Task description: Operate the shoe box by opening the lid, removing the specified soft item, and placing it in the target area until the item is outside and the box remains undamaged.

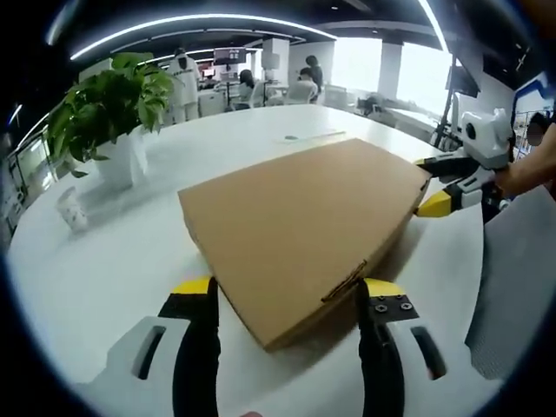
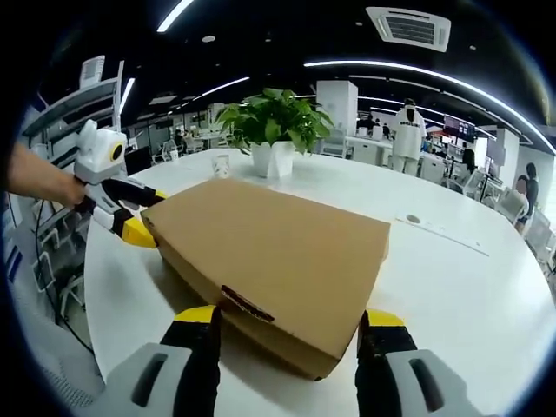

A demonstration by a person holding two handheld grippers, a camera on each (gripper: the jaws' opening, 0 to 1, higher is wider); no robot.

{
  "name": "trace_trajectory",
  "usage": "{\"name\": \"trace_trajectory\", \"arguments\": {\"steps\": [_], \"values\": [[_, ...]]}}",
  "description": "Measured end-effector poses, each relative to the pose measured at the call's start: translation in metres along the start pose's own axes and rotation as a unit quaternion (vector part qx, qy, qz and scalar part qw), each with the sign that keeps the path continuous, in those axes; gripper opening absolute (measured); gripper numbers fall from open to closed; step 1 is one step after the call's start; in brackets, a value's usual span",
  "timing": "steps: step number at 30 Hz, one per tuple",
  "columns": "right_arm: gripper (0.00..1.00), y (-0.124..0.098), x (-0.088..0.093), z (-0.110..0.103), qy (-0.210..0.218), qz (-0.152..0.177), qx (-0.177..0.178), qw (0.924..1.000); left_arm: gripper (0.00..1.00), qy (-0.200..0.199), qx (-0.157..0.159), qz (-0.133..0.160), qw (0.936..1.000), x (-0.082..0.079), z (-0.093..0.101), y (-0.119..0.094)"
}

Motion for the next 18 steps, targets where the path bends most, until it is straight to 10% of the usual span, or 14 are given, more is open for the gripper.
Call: {"name": "trace_trajectory", "arguments": {"steps": [18], "values": [[0.61, -0.0008, 0.0013, 0.0073, -0.005, -0.001, -0.016, 0.9999, 0.68, 0.012, -0.022, 0.010, 0.9996, 0.0017, 0.0035, 0.0011]]}}
Point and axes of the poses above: the point that each gripper's makers call its tool centre point, and the gripper's own axes: y roughly forward along the fingers, z roughly to its right, x roughly out of its underside, the point moved 4 cm from there along -y, roughly backward along the fingers, and after that the axes turned 14 degrees about x, right-handed, at the moved point
